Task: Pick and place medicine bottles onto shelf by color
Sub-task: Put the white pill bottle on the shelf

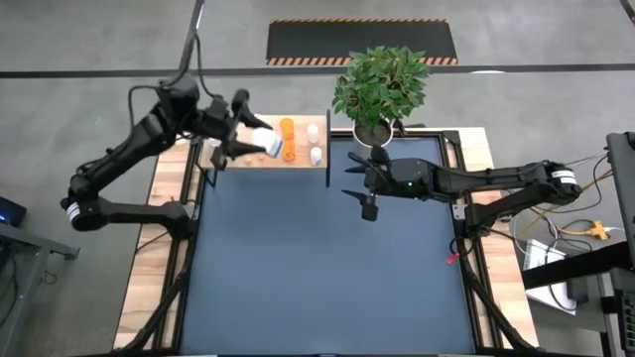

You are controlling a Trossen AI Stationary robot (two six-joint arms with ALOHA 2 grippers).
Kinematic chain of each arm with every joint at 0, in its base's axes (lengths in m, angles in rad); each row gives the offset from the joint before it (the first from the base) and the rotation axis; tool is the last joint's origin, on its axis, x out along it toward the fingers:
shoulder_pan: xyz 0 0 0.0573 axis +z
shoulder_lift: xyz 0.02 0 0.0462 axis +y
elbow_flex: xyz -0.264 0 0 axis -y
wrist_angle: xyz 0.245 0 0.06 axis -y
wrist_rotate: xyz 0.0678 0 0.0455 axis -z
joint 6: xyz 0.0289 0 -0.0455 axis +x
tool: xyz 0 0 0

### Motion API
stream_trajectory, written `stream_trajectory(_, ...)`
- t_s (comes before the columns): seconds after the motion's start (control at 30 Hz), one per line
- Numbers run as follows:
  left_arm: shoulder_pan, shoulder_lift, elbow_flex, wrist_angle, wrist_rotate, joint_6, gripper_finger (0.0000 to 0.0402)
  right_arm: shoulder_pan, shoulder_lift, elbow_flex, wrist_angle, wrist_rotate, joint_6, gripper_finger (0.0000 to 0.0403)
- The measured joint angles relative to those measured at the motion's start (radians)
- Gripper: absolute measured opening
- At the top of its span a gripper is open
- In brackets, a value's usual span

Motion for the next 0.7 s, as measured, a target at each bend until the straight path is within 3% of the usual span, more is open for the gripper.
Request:
stream_trajectory(0.17, -0.097, -0.008, -0.191, 0.268, -0.026, -0.137, 0.0221, 0.000, 0.066, -0.042, 0.298, 0.000, -0.069, 0.0257)
stream_trajectory(0.33, -0.175, 0.004, -0.345, 0.545, -0.030, -0.247, 0.0221, 0.000, 0.126, -0.054, 0.464, -0.001, -0.102, 0.0283)
stream_trajectory(0.57, -0.266, 0.019, -0.431, 0.594, -0.047, -0.260, 0.0221, -0.009, 0.130, -0.024, 0.484, -0.227, -0.017, 0.0308)
stream_trajectory(0.7, -0.345, 0.049, -0.448, 0.616, -0.102, -0.205, 0.0221, -0.011, 0.150, -0.014, 0.498, -0.262, 0.042, 0.0308)
